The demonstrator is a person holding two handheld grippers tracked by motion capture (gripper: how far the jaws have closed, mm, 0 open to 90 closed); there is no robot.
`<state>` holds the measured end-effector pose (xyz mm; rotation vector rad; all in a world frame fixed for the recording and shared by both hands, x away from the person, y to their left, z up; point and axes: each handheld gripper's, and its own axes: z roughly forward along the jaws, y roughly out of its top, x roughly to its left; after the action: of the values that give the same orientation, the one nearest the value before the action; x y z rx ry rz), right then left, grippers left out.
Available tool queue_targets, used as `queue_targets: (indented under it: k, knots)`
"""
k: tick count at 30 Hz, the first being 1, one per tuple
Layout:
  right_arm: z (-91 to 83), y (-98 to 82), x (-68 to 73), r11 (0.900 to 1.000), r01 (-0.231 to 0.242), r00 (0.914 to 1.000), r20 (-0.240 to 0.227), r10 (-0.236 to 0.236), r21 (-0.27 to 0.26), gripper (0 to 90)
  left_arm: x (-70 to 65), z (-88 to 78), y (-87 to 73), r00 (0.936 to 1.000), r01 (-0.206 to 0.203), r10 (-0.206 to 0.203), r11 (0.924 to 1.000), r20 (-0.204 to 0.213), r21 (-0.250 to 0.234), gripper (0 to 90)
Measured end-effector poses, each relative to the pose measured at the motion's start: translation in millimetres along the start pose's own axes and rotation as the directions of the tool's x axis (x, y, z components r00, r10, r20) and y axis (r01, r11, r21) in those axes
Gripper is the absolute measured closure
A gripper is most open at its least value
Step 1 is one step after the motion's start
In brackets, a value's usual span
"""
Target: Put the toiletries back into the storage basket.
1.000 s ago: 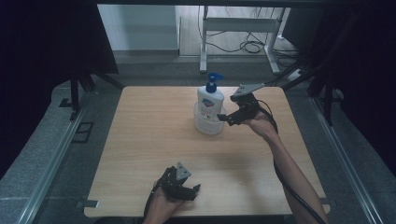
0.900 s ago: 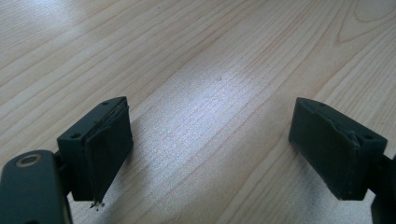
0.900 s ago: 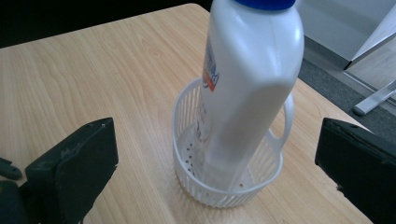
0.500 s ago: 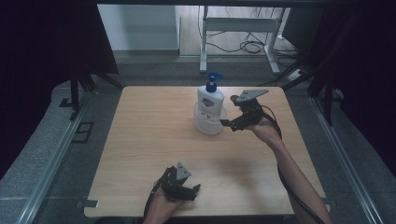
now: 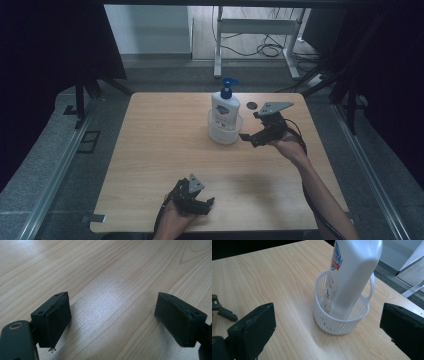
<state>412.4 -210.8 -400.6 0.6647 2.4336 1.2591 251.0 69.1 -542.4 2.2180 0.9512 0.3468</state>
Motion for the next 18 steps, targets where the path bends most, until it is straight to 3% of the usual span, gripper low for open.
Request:
queue_targets:
  k: [18]
  knots:
    - [-29.7, -31.7, 21.3, 1.0, 0.008, 1.0, -0.002, -0.008, -0.001, 0.0, -0.1, 0.1, 0.0, 1.0, 0.001, -0.001, 1.0, 0.0, -0.002, 13.2]
